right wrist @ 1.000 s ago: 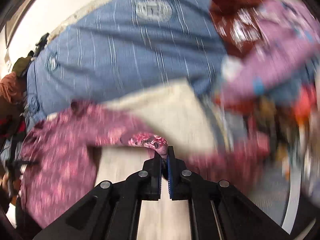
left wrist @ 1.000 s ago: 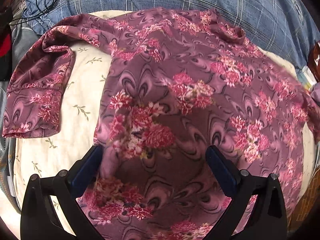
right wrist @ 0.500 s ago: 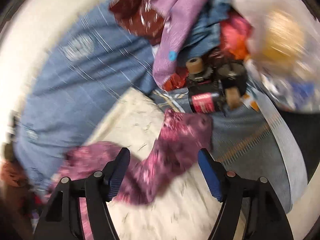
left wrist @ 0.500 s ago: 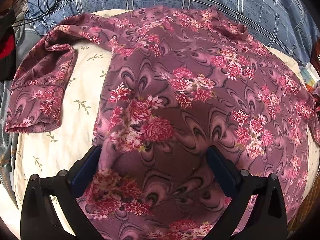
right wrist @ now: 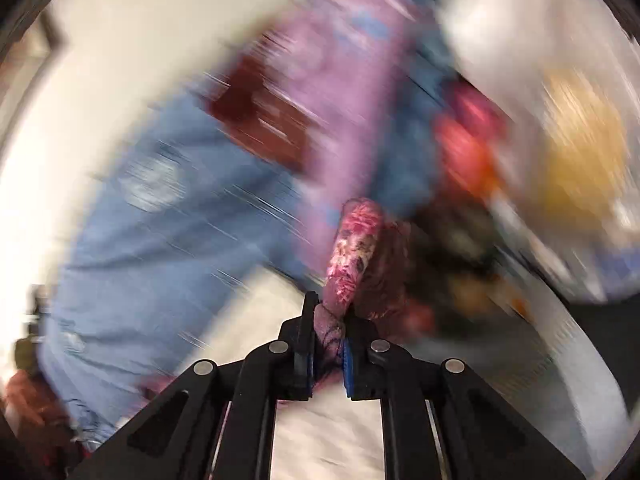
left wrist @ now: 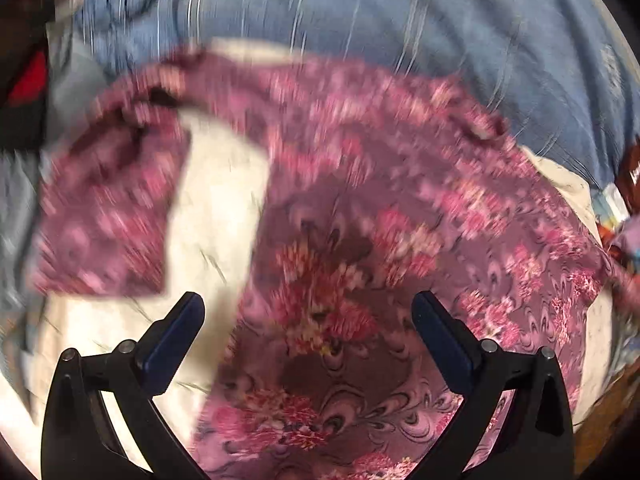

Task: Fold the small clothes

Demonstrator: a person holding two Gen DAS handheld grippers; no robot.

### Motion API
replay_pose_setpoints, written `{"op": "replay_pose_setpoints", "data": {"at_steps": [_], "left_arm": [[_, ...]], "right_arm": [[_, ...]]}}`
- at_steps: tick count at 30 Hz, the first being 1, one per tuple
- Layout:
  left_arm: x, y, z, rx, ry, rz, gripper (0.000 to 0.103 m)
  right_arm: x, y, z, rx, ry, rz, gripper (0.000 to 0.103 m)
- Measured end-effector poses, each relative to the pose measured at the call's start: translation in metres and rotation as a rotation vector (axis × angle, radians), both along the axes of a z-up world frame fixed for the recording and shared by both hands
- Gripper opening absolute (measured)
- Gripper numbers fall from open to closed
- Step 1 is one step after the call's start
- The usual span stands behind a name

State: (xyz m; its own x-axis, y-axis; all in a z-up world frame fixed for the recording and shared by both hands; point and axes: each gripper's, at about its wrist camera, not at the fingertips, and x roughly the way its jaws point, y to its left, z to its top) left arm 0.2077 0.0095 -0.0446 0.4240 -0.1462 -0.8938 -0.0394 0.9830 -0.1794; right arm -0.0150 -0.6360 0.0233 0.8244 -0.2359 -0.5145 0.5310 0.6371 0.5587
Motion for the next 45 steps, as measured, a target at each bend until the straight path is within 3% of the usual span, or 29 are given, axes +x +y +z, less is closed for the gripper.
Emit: {"op": "replay_pose_setpoints", "data": {"at_steps": [1, 2, 3, 5, 7, 9, 11, 12, 13, 14, 21, 26, 31, 39, 45], "left_arm": [[0.001, 0.0, -0.016, -0.02, 0.054, 0.002, 0.103], [-0.001, -0.003, -0.021, 0.0, 0.057, -0.001, 0.103], [-0.007, -0.01, -0.018, 0.068, 0.007, -0.023, 0.103], [-0.012, -0.022, -0.02, 0.112, 0.016, -0.07, 0.103], [-0.014, -0.025, -0.017, 0.11, 0.014, -0.084, 0.103], [-0.014, -0.026, -0.014, 0.077, 0.015, -0.087, 0.103], [-0.012, -0.025, -0.01, 0.041, 0.013, -0.072, 0.103], [-0.012, -0.025, -0.01, 0.03, 0.01, -0.066, 0.103], [-0.009, -0.025, -0.009, 0.024, 0.008, -0.062, 0.103], [-0.005, -0.026, -0.009, 0.02, 0.006, -0.062, 0.103], [0.016, -0.028, -0.007, -0.048, -0.02, -0.073, 0.103], [0.028, -0.027, 0.007, -0.086, -0.107, -0.087, 0.103], [0.037, -0.023, 0.014, -0.075, -0.209, -0.108, 0.103], [0.051, -0.012, 0.013, -0.035, -0.248, -0.09, 0.103], [0.053, 0.021, 0.033, -0.045, -0.328, 0.001, 0.103]], "right_arm": [[0.0, -0.004, -0.017, 0.031, 0.064, 0.009, 0.013], [-0.003, -0.004, -0.034, 0.064, 0.109, 0.01, 0.016], [-0.009, -0.003, -0.043, 0.09, 0.109, -0.001, 0.016], [-0.024, -0.003, -0.055, 0.171, 0.028, -0.024, 0.025], [-0.031, -0.002, -0.061, 0.225, -0.018, -0.057, 0.054], [-0.031, -0.005, -0.063, 0.24, -0.027, -0.096, 0.059], [-0.028, -0.011, -0.063, 0.221, 0.023, -0.105, 0.058], [-0.022, -0.012, -0.066, 0.201, 0.075, -0.115, 0.05], [-0.018, -0.01, -0.068, 0.183, 0.096, -0.108, 0.02], [-0.015, -0.009, -0.067, 0.163, 0.105, -0.097, 0.01], [0.016, 0.04, -0.002, -0.073, 0.023, -0.024, 0.01], [0.068, 0.085, 0.025, -0.069, -0.011, 0.105, 0.01], [0.141, 0.161, 0.045, -0.069, -0.019, 0.275, 0.01], [0.242, 0.315, 0.049, -0.069, -0.036, 0.582, 0.01], [0.284, 0.438, 0.02, -0.049, 0.004, 0.815, 0.01]]}}
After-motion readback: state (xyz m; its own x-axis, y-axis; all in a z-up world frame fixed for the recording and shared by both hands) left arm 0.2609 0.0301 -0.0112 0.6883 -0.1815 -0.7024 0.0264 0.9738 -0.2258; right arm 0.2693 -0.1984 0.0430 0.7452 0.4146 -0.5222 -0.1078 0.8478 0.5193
